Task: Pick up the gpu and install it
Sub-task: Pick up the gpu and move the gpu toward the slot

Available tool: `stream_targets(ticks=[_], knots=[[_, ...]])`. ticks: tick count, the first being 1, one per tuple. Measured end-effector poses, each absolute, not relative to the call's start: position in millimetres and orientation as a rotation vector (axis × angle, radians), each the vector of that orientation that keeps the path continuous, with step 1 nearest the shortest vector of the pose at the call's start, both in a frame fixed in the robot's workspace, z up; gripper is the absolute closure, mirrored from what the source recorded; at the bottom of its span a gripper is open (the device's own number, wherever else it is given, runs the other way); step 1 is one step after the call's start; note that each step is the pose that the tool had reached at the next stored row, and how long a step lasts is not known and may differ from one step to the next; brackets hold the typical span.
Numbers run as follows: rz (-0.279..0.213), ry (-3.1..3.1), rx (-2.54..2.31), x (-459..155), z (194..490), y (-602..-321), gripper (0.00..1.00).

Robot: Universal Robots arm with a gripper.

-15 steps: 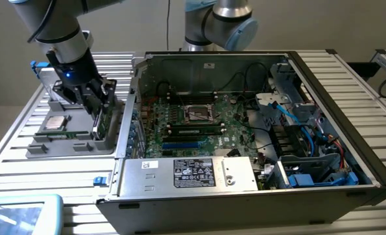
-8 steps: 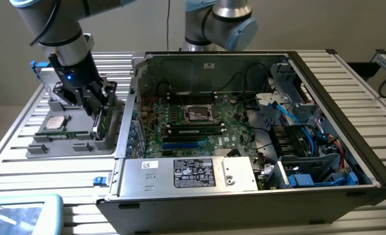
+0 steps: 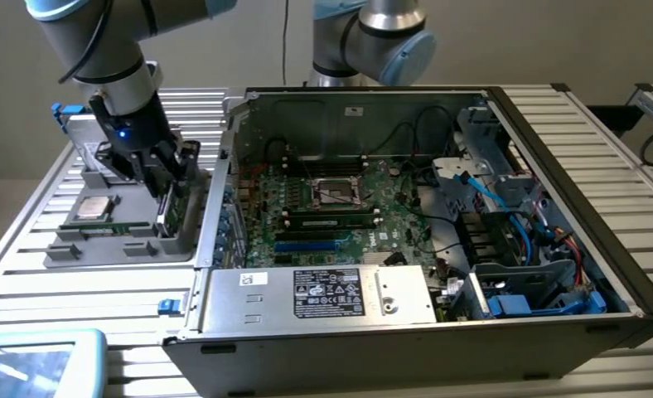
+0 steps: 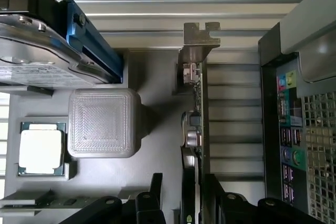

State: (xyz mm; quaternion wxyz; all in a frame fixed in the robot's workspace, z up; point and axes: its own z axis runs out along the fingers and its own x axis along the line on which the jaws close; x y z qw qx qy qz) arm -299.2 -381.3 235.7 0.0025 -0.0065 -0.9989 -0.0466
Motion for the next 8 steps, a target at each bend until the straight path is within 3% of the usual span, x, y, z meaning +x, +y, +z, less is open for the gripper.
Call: stream_targets(ticks=[8], knots=[[-0.135,-3.138,-0.011,-299.1,232.0,-380.7,0.55]])
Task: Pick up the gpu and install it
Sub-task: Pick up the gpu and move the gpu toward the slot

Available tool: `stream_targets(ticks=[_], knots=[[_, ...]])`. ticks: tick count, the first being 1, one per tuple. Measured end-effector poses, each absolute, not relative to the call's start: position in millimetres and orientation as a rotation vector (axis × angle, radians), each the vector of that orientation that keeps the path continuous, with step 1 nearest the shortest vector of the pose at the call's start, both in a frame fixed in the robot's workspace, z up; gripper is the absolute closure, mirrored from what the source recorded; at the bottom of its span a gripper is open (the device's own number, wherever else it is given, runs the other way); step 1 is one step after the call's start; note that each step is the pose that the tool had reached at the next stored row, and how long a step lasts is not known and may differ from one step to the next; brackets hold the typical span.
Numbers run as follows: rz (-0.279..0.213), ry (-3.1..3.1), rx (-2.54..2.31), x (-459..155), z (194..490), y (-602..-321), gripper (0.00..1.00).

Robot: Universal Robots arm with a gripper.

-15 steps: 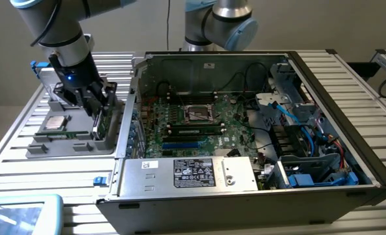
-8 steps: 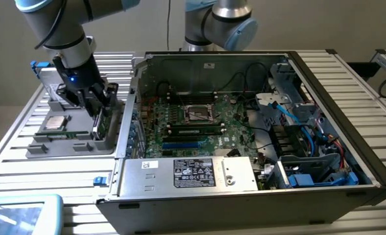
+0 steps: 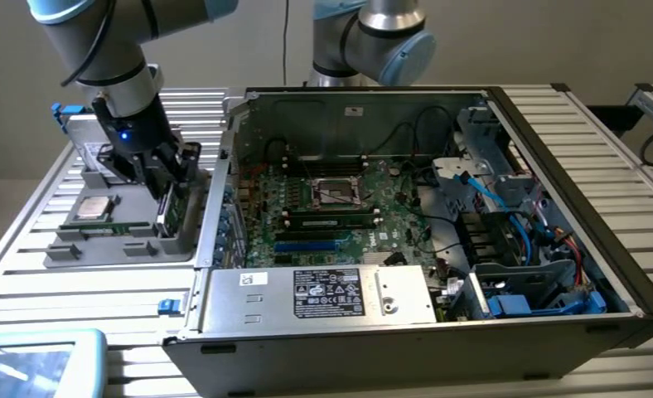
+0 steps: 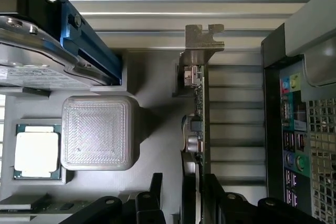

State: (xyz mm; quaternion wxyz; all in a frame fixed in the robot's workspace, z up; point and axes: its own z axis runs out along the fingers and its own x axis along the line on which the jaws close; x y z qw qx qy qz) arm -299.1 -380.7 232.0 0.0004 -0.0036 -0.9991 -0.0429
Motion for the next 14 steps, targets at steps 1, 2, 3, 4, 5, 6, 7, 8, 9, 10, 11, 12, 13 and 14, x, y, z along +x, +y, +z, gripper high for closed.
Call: stream_targets(ticks=[1,2,3,4,5,6,7,8,9,10,11,12,13,14], knots=[[-0.135,-3.139,-0.011,-299.1,231.8,-381.3,0.55],[-0.135,-3.141,-0.011,-299.1,231.8,-381.8,0.55],[-0.135,-3.141,-0.011,-299.1,231.8,-382.0,0.55],[-0.135,-3.142,-0.011,-299.0,231.8,-382.5,0.55],[-0.135,-3.143,-0.011,-298.8,231.8,-382.7,0.55],[-0.135,-3.143,-0.011,-298.4,231.7,-382.8,0.55],[-0.135,-3.144,-0.013,-298.3,231.7,-382.8,0.55],[-0.135,-3.144,-0.014,-298.3,231.7,-382.8,0.55],[-0.135,-3.144,-0.016,-298.2,231.6,-383.2,0.55],[-0.135,-3.144,-0.018,-298.1,231.5,-383.6,0.55],[-0.135,-3.144,-0.024,-298.1,231.4,-384.3,0.55],[-0.135,-3.144,-0.029,-298.1,231.3,-385.1,0.55],[-0.135,-3.144,-0.030,-298.0,231.3,-386.0,0.55],[-0.135,-3.144,-0.031,-297.8,231.2,-386.6,0.55]])
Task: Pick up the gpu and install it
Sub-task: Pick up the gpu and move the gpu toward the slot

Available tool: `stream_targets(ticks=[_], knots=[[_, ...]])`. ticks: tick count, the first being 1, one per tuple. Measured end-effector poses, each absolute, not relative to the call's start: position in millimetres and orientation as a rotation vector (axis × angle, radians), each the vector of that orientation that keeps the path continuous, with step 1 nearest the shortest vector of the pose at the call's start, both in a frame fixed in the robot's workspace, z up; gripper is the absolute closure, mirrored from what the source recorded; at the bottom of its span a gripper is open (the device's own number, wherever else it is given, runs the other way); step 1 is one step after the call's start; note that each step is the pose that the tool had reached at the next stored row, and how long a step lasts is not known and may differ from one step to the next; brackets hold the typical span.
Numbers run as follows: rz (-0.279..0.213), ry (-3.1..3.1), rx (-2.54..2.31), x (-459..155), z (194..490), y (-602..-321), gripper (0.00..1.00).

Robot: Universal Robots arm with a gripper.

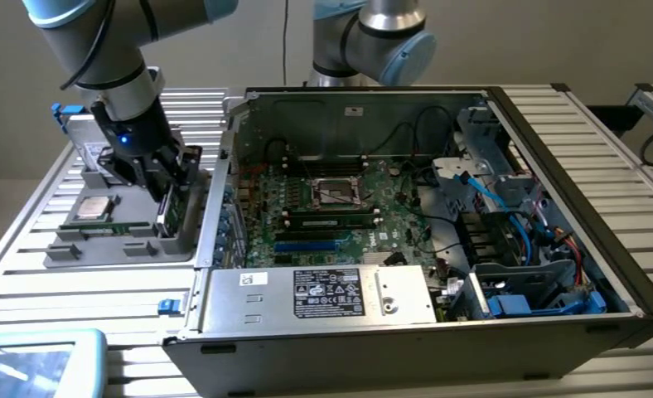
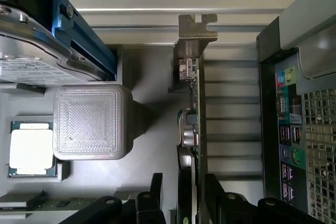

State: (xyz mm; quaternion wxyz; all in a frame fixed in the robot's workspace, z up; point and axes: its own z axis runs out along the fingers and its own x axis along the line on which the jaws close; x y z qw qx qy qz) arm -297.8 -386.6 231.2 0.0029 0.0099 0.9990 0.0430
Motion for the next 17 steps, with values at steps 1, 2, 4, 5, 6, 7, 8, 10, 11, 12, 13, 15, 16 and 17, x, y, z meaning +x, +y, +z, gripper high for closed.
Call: stream_targets(ticks=[1,2,4,5,6,7,8,10,11,12,13,15,16,17], knots=[[0.135,3.133,0.032,-297.7,231.0,-386.7,0.55],[0.137,3.133,0.032,-297.5,230.9,-386.7,0.55],[0.145,3.132,0.034,-297.5,230.6,-386.8,0.55],[0.151,3.132,0.037,-297.5,230.4,-386.8,0.55],[0.155,3.131,0.041,-297.5,230.3,-386.7,0.55],[0.159,3.131,0.046,-297.5,230.2,-386.7,0.55],[0.163,3.130,0.051,-297.5,230.0,-386.8,0.55],[0.165,3.130,0.062,-297.4,229.8,-387.1,0.55],[0.165,3.129,0.068,-297.3,229.8,-387.2,0.55],[0.166,3.129,0.074,-297.3,229.6,-387.3,0.55],[0.167,3.129,0.078,-297.3,229.5,-387.3,0.55],[0.167,3.128,0.084,-297.3,229.2,-387.4,0.55],[0.167,3.128,0.085,-297.3,229.1,-387.5,0.55],[0.167,3.128,0.086,-297.3,228.9,-387.5,0.55]])
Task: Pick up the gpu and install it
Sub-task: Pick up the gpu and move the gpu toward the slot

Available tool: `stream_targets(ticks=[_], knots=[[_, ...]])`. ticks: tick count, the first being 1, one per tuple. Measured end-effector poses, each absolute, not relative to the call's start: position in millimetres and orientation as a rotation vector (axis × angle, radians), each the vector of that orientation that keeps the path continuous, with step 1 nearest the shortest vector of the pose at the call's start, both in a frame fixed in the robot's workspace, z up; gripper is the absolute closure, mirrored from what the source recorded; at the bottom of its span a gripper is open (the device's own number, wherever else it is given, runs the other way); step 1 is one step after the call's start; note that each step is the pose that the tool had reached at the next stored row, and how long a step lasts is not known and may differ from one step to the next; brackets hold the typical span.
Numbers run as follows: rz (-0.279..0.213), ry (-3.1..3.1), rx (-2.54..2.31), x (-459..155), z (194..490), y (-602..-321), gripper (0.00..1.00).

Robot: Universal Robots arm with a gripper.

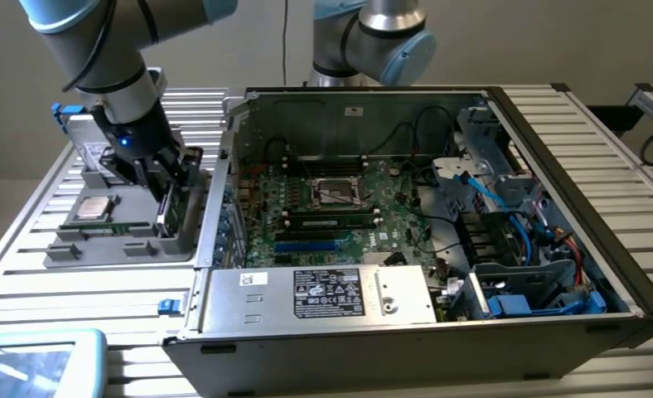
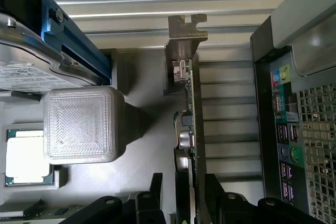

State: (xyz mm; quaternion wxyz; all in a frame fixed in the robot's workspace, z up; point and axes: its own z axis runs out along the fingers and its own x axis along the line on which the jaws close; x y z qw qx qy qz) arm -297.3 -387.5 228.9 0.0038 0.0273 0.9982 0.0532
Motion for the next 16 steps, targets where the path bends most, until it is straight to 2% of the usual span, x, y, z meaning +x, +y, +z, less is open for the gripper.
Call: stream_targets(ticks=[5,6,7,8,10,16], knots=[[0.167,3.128,0.087,-297.1,227.5,-387.5,0.55],[0.167,3.128,0.087,-296.9,227.3,-387.5,0.57],[0.167,3.128,0.087,-296.7,227.1,-387.5,0.64],[0.167,3.128,0.087,-296.6,226.9,-387.5,0.64],[0.166,3.129,0.087,-296.6,226.7,-387.6,0.73],[0.167,3.133,0.087,-296.5,226.1,-387.6,0.73]])
